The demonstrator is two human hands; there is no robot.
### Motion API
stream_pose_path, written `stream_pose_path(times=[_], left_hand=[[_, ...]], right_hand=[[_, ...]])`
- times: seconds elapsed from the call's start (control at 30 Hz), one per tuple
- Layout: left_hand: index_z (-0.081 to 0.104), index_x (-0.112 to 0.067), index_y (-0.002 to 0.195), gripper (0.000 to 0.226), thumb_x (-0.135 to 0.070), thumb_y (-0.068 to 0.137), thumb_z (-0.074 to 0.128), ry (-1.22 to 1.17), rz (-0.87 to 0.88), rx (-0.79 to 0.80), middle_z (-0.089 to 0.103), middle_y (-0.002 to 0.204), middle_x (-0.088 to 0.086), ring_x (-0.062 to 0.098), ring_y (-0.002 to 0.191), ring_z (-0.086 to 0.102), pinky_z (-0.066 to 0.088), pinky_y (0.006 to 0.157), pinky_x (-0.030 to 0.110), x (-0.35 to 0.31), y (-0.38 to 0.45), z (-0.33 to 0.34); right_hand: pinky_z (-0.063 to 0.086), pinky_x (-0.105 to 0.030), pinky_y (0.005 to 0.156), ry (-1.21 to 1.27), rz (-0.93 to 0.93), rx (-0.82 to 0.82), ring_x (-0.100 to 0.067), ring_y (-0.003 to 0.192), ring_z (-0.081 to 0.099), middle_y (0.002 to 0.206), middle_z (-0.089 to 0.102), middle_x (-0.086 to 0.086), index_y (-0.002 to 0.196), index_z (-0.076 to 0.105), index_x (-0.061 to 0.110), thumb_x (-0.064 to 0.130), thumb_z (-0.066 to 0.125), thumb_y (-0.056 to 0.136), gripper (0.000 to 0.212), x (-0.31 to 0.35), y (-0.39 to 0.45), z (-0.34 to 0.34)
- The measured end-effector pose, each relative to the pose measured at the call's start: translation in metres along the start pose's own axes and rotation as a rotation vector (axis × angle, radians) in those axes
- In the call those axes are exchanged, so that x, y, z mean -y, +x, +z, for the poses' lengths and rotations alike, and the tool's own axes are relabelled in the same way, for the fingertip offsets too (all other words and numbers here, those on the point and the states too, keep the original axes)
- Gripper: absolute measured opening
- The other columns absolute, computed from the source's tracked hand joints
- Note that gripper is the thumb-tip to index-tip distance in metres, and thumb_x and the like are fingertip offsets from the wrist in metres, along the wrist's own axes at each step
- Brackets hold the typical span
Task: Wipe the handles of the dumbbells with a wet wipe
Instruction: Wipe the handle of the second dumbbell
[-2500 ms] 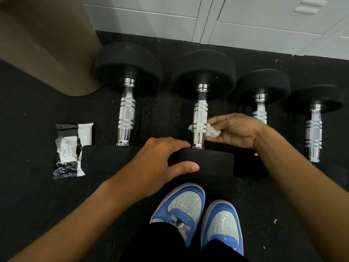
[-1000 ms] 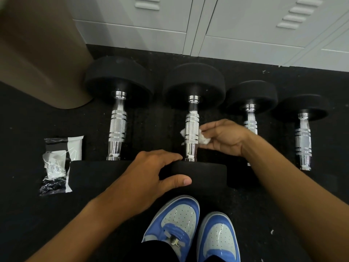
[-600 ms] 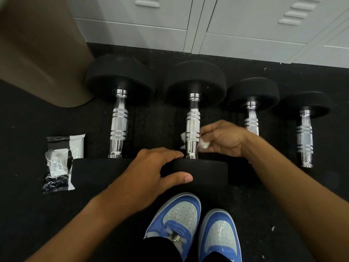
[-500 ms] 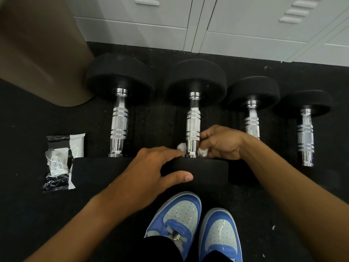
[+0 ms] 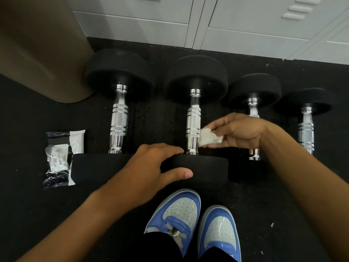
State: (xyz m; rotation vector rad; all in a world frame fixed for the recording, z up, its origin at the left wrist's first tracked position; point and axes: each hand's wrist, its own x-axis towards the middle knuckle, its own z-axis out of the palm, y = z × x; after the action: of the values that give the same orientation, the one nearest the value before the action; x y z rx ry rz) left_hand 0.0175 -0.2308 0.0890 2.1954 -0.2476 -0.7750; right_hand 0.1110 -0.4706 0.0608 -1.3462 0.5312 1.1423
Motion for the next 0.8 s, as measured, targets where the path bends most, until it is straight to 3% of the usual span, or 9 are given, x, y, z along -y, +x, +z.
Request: stream_pose_path(times=[0.1, 0.23, 0.3, 0.4, 0.5, 0.67, 0.8], left_hand=[[0.054, -0.034, 0.129, 0.075, -0.075, 0.067, 0.047, -0.002, 0.009, -0.005, 0.058, 0.116, -0.021, 0.003, 0.115, 0.049, 0.045, 0.098, 0.029, -0.003, 0.0, -0.001], [0.056, -0.033, 0.128, 0.074, -0.073, 0.067, 0.048, -0.004, 0.017, -0.021, 0.059, 0.117, -0.019, 0.001, 0.114, 0.05, 0.044, 0.097, 0.025, -0.005, -0.001, -0.001], [0.055, -0.033, 0.129, 0.073, -0.072, 0.068, 0.048, 0.004, 0.016, -0.018, 0.059, 0.116, -0.019, 0.002, 0.114, 0.05, 0.044, 0.097, 0.026, -0.005, -0.001, -0.001], [0.055, -0.034, 0.128, 0.072, -0.073, 0.068, 0.048, 0.004, 0.015, -0.017, 0.059, 0.116, -0.02, 0.004, 0.114, 0.05, 0.046, 0.097, 0.03, -0.003, -0.001, -0.001], [0.055, -0.034, 0.128, 0.073, -0.074, 0.068, 0.048, -0.002, 0.019, -0.019, 0.059, 0.116, -0.02, 0.005, 0.115, 0.05, 0.046, 0.098, 0.033, -0.003, -0.001, -0.001], [0.055, -0.035, 0.128, 0.071, -0.073, 0.069, 0.049, 0.0, 0.019, -0.019, 0.06, 0.115, -0.02, 0.005, 0.113, 0.051, 0.047, 0.097, 0.034, -0.002, -0.001, -0.001], [0.056, -0.033, 0.128, 0.07, -0.071, 0.069, 0.05, -0.006, 0.023, -0.02, 0.059, 0.113, -0.021, 0.001, 0.11, 0.052, 0.046, 0.096, 0.027, -0.005, -0.001, -0.002]], right_hand=[[0.057, -0.032, 0.071, 0.028, -0.075, -0.096, -0.027, 0.084, 0.065, 0.093, 0.064, -0.021, 0.092, 0.061, -0.003, -0.016, 0.042, 0.088, 0.023, 0.002, 0.008, 0.007], [0.057, -0.027, 0.067, -0.086, 0.008, 0.003, -0.02, 0.077, 0.065, 0.092, 0.065, -0.018, 0.109, 0.058, -0.011, -0.018, 0.043, 0.085, 0.029, -0.017, 0.014, 0.024], [0.057, -0.03, 0.072, -0.094, 0.028, 0.029, -0.021, 0.075, 0.066, 0.089, 0.064, -0.018, 0.101, 0.06, -0.01, -0.017, 0.043, 0.086, 0.023, -0.016, 0.01, 0.02], [0.057, -0.034, 0.071, 0.032, -0.015, -0.065, -0.026, 0.079, 0.065, 0.085, 0.064, -0.019, 0.085, 0.06, -0.003, -0.016, 0.042, 0.088, 0.023, -0.004, 0.009, 0.011], [0.058, -0.031, 0.067, 0.092, -0.079, -0.113, -0.024, 0.081, 0.064, 0.09, 0.064, -0.019, 0.086, 0.061, -0.002, -0.015, 0.043, 0.088, 0.023, -0.003, 0.015, 0.015], [0.058, -0.029, 0.07, 0.015, -0.022, -0.055, -0.026, 0.08, 0.068, 0.09, 0.068, -0.019, 0.088, 0.063, -0.001, -0.013, 0.042, 0.09, 0.024, 0.004, 0.005, 0.007], [0.056, -0.031, 0.07, 0.095, -0.121, -0.18, -0.023, 0.081, 0.065, 0.089, 0.064, -0.017, 0.086, 0.062, -0.001, -0.013, 0.043, 0.09, 0.022, 0.009, 0.013, 0.011]])
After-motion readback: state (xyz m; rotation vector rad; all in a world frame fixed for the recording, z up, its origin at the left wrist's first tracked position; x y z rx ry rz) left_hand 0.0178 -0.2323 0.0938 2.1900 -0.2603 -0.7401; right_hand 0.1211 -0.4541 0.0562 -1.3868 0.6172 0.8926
